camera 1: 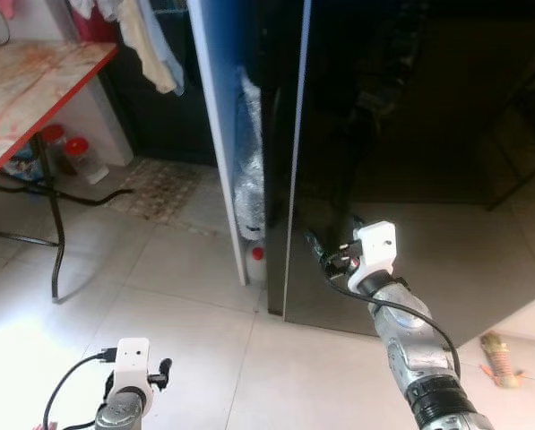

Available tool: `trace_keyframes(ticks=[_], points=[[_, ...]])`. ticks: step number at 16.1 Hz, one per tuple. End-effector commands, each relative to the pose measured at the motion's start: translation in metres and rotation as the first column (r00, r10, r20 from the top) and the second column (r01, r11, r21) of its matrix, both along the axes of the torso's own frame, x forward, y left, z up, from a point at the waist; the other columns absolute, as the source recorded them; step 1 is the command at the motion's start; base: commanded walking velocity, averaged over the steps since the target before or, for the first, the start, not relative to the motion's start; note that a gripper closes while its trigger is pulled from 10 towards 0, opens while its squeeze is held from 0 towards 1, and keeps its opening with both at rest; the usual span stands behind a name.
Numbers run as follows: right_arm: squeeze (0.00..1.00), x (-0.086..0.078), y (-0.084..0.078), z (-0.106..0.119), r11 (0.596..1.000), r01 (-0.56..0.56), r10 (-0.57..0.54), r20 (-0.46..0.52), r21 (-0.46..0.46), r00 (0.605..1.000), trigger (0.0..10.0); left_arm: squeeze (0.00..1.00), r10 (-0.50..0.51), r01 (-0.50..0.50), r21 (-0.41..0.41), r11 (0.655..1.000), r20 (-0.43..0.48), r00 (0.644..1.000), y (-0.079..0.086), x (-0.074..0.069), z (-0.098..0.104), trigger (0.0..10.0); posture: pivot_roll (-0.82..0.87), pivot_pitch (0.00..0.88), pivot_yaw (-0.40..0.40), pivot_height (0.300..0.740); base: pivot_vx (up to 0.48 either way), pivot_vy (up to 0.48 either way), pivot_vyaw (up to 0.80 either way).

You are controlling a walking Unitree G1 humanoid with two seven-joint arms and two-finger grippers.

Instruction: Restocking fridge

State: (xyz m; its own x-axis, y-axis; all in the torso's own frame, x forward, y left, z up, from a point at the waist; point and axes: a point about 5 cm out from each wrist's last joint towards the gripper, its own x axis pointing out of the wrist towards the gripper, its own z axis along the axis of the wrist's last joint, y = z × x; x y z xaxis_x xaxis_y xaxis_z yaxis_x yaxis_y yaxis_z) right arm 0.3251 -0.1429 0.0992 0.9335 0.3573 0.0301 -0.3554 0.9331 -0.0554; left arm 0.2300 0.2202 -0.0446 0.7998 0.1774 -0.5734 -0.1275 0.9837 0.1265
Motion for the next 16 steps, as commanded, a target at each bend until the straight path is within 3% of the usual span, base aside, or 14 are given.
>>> trace_keyframes(ticks=[1,7,8,9,10,11,12,14,16], points=[[0.00,-0.002,-0.001,-0.005,1.000,0.005,-0.005,-0.016,0.000,1.000,10.0,0.00,0.007,-0.007,-0.003,1.000,-0.027,1.000,0.002,-0.006,-0.004,10.0,-0.11,0.149,0.053,0.740,0.000,0.000,0.00],[0.00,-0.002,-0.003,-0.009,1.000,0.015,-0.015,-0.029,0.000,0.999,10.0,0.00,0.009,-0.009,0.000,1.000,-0.027,1.000,0.002,-0.006,-0.004,10.0,-0.11,0.150,0.052,0.740,0.000,0.000,0.00],[0.00,-0.004,-0.008,-0.018,0.999,0.043,-0.043,-0.076,-0.005,0.996,10.0,0.00,0.009,-0.010,-0.002,1.000,-0.028,1.000,0.002,-0.006,-0.004,10.0,-0.11,0.150,0.051,0.740,0.000,0.000,0.00],[0.00,-0.012,-0.021,-0.052,0.989,0.109,-0.132,-0.246,-0.103,0.960,10.0,0.00,0.009,-0.009,-0.003,1.000,-0.029,1.000,0.002,-0.006,-0.004,10.0,-0.11,0.148,0.049,0.740,0.000,0.000,0.00],[0.00,-0.018,-0.028,-0.067,0.978,0.132,-0.178,-0.316,-0.160,0.932,10.0,0.00,0.008,-0.009,-0.004,1.000,-0.029,1.000,0.001,-0.006,-0.005,10.0,-0.11,0.147,0.049,0.740,0.000,0.000,0.00],[0.00,-0.048,-0.049,-0.110,0.948,0.229,-0.312,-0.504,-0.221,0.805,10.0,0.00,0.010,-0.010,-0.006,1.000,-0.029,1.000,0.001,-0.006,-0.005,10.0,-0.11,0.145,0.046,0.740,0.000,0.000,0.00],[0.00,-0.058,-0.052,-0.120,0.944,0.242,-0.327,-0.543,-0.224,0.773,10.0,0.00,0.010,-0.011,-0.007,1.000,-0.029,1.000,0.001,-0.006,-0.005,10.0,-0.11,0.145,0.047,0.740,0.000,0.000,0.00],[0.00,-0.129,-0.064,-0.171,0.921,0.247,-0.390,-0.726,-0.301,0.567,10.0,0.00,0.015,-0.015,-0.010,1.000,-0.036,0.999,0.002,-0.008,-0.006,10.0,-0.11,0.143,0.048,0.740,0.000,0.000,0.00],[0.00,-0.155,-0.067,-0.184,0.909,0.299,-0.406,-0.776,-0.290,0.482,10.0,0.00,0.016,-0.017,-0.009,1.000,-0.041,0.999,0.002,-0.009,-0.006,10.0,-0.11,0.143,0.048,0.740,0.000,0.000,0.00]])
